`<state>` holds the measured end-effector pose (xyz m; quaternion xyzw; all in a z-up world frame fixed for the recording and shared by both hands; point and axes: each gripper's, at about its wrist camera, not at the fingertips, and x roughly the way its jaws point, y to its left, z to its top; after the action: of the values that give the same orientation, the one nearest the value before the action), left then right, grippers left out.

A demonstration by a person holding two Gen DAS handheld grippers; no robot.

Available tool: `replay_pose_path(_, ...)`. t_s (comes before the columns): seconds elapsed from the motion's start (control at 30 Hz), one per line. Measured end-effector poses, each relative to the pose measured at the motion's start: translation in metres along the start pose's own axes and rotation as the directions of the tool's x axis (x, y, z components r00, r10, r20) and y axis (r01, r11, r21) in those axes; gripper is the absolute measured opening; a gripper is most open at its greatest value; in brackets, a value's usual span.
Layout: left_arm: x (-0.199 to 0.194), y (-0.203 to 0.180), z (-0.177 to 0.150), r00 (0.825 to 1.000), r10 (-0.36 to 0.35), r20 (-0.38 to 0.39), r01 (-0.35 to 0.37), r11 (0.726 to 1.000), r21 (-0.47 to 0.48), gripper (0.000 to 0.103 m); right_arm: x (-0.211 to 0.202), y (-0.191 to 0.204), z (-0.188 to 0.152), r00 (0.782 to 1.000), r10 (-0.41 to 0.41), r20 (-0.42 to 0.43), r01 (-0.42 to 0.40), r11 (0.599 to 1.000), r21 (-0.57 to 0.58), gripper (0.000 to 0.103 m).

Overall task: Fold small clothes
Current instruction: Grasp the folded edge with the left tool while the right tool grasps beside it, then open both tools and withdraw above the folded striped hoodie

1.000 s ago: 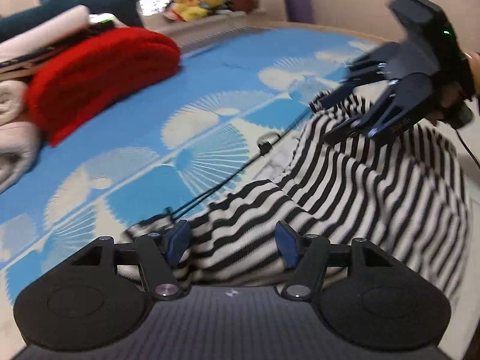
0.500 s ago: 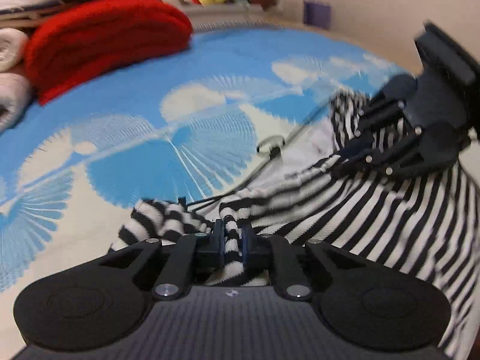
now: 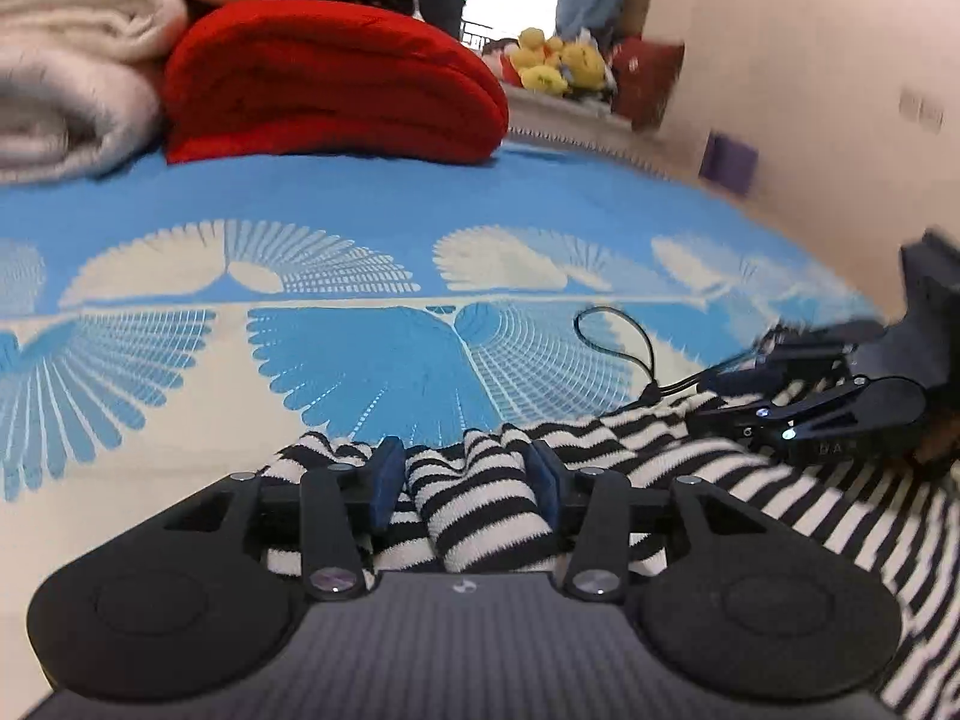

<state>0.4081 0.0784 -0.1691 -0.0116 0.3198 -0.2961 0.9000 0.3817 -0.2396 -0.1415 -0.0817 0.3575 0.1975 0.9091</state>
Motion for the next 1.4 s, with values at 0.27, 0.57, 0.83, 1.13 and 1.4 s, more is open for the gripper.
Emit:
replay_pose_path(0.27,-0.026,0.042,-0.013,0.992,0.121,-0.027,-0.122,0.99,-0.065,0.103,-0.018,-0.064,-0.012,0.987,0.158,0.006,-0.148,0.915,0.375,0.043)
replay_pose_path(0.57,-0.095,-0.002,0.028,0.933,0.344,-0.104,-0.355,0.928,-0.116,0.102,-0.097,-0.052,0.003,0.999,0.03,0.011,-0.031,0.816,0.577,0.083)
replay_pose_path(0.83,-0.186,-0.118,-0.036,0.891,0.438,-0.121,-0.445,0.895,-0.033,0.103,-0.195,0.072,-0.051,0.945,-0.211,-0.251,0.314,0.803,0.507,0.088)
replay_pose_path(1.13,-0.251,-0.213,-0.125,0.891,0.425,-0.16,-0.447,0.883,-0.142,0.103,-0.245,0.177,-0.108,0.947,-0.183,-0.262,0.297,0.808,0.508,0.088)
replay_pose_path(1.4,-0.281,-0.235,-0.138,0.879,0.453,-0.148,-0.472,0.87,-0.14,0.103,-0.283,0.205,-0.117,0.956,-0.201,-0.211,0.281,0.83,0.482,0.088)
